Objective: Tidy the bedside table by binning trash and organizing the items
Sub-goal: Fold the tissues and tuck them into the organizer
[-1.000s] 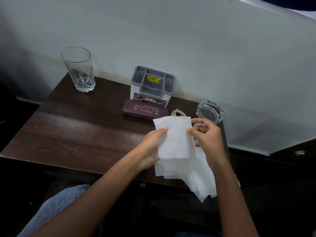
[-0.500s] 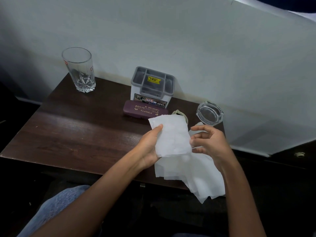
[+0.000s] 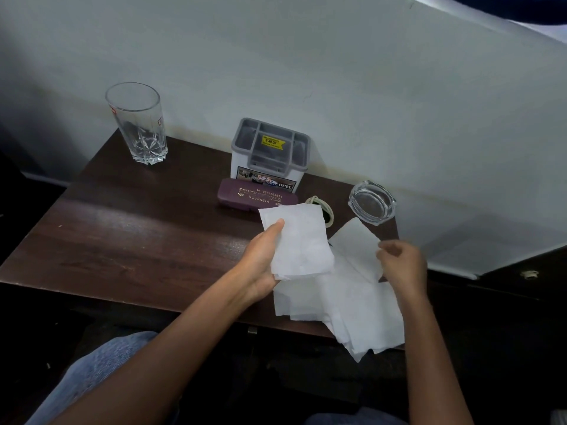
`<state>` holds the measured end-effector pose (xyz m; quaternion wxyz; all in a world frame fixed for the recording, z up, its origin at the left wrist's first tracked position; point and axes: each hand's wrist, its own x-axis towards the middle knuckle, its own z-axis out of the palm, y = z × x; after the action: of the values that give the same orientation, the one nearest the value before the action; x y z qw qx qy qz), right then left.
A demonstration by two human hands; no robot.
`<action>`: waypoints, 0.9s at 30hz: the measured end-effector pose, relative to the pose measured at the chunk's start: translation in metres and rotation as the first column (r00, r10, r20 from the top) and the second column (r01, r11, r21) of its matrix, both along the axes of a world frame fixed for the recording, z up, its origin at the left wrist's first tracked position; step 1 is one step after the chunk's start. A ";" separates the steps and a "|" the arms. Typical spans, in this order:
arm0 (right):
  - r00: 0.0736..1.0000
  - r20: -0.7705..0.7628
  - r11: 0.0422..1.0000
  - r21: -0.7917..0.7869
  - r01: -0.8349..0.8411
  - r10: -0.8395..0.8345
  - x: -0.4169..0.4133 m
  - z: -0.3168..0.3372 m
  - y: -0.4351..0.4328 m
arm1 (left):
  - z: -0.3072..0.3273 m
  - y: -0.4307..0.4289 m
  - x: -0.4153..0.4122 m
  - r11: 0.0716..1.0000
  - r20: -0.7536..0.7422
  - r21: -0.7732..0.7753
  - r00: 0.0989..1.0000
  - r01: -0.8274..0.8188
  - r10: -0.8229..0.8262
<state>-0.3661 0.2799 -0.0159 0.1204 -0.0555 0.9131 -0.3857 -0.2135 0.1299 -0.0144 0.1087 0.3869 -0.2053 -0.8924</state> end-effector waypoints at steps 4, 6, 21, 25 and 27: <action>0.988 -0.149 0.987 0.162 -0.010 0.035 -0.014 -0.028 0.017 | -0.001 0.002 -0.001 0.999 0.034 -0.038 0.999 0.017 -0.015; 0.975 -0.219 0.983 0.183 -0.003 0.044 -0.018 -0.035 0.017 | -0.002 0.002 -0.002 0.998 0.043 -0.052 0.999 0.022 -0.019; 0.997 -0.033 0.830 -0.557 0.039 -0.069 0.032 0.044 -0.033 | -0.003 0.002 -0.006 0.998 0.028 0.034 0.998 0.046 -0.047; 0.996 0.087 0.628 -0.777 0.055 0.021 0.052 0.062 -0.050 | -0.007 0.001 -0.007 0.998 0.026 0.046 0.998 0.048 -0.049; 0.979 0.166 0.505 -0.859 0.084 0.119 0.058 0.069 -0.055 | -0.009 0.001 -0.008 0.998 0.002 0.057 0.999 0.041 -0.041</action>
<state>-0.3084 0.2246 0.0529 0.1729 -0.0776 0.5817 -0.7910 -0.2214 0.1309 -0.0234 0.0792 0.3870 -0.1878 -0.8993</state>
